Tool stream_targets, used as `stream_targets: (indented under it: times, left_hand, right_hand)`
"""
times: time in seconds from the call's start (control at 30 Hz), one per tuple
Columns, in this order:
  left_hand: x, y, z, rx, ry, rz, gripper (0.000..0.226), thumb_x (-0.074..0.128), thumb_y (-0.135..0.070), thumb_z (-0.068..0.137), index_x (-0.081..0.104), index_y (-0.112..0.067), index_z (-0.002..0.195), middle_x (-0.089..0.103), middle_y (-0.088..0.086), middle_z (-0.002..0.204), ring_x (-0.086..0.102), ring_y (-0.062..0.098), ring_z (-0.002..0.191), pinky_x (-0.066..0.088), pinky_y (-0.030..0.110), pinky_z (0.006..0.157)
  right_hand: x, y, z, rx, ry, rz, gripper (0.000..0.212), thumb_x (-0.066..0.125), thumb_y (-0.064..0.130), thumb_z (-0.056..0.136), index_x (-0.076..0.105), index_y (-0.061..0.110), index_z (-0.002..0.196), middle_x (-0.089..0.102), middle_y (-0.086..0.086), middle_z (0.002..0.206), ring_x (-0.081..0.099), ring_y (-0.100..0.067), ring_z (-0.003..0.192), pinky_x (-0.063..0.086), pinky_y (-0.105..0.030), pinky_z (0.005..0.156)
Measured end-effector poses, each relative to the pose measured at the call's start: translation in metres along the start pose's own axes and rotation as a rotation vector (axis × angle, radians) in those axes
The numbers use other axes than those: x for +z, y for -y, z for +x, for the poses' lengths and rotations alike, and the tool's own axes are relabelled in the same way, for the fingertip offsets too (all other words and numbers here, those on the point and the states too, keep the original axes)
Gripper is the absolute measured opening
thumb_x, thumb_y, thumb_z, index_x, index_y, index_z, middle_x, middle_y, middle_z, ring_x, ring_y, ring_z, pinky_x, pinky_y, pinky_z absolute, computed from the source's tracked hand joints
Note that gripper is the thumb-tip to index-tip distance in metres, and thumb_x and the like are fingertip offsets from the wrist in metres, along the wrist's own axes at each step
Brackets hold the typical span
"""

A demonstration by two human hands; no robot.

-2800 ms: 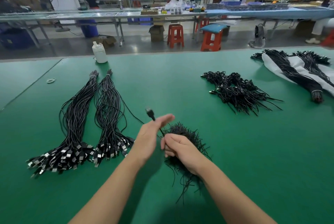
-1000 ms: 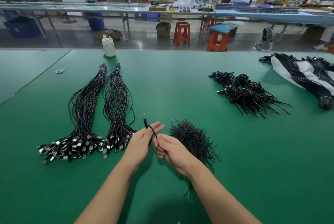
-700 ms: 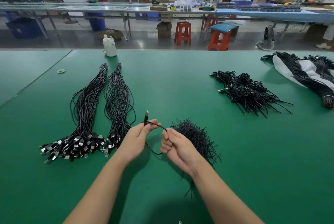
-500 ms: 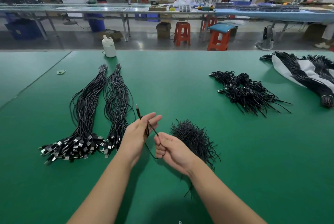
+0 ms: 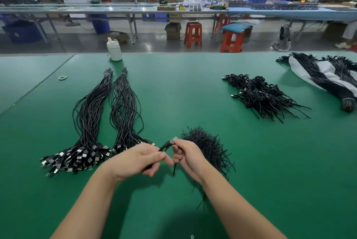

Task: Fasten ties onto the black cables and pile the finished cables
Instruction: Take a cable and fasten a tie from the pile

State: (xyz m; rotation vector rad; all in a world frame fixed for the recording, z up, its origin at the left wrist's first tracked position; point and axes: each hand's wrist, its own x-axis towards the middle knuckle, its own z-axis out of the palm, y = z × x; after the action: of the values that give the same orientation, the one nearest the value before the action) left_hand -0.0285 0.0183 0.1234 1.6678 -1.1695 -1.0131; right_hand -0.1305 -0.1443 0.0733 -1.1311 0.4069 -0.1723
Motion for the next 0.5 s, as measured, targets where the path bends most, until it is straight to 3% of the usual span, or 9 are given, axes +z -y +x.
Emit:
stream_targets:
  times: [0.13,0.27,0.4,0.5]
  left_hand:
    - [0.012,0.008,0.008,-0.166,-0.108,0.181,0.028,0.044,-0.021,0.105,0.068,-0.011,0.095,0.073,0.005,0.069,0.065,0.018,0.062,0.054,0.031,0.071]
    - [0.017,0.021,0.019,-0.093,-0.354,0.157,0.031,0.042,-0.014,0.106,0.068,-0.014,0.09,0.077,-0.002,0.081,0.072,0.014,0.079,0.054,0.026,0.08]
    - [0.016,0.033,0.028,-0.011,-0.651,-0.379,0.031,0.039,-0.017,0.107,0.067,-0.004,0.111,0.076,0.011,0.103,0.072,0.025,0.102,0.055,0.031,0.092]
    - [0.023,0.025,0.037,0.037,-0.687,-0.814,0.034,0.038,-0.018,0.106,0.06,0.007,0.114,0.073,0.021,0.105,0.072,0.031,0.1,0.059,0.03,0.081]
  right_hand:
    - [0.006,0.006,-0.002,-0.052,0.018,-0.094,0.032,0.049,0.026,0.096,0.048,0.021,0.064,0.033,0.005,0.058,0.026,-0.012,0.053,0.025,-0.028,0.056]
    - [0.011,0.008,-0.01,-0.12,0.025,-0.331,0.037,0.043,0.024,0.105,0.055,0.02,0.07,0.041,0.012,0.056,0.031,-0.009,0.053,0.027,-0.023,0.053]
    - [0.012,0.006,-0.021,-0.157,0.041,-0.448,0.031,0.043,0.023,0.106,0.056,0.018,0.079,0.038,0.011,0.058,0.029,-0.008,0.054,0.024,-0.025,0.052]
    - [0.017,0.0,-0.023,-0.187,0.077,-0.702,0.028,0.046,0.019,0.104,0.06,0.019,0.08,0.041,0.013,0.054,0.033,-0.003,0.05,0.028,-0.023,0.051]
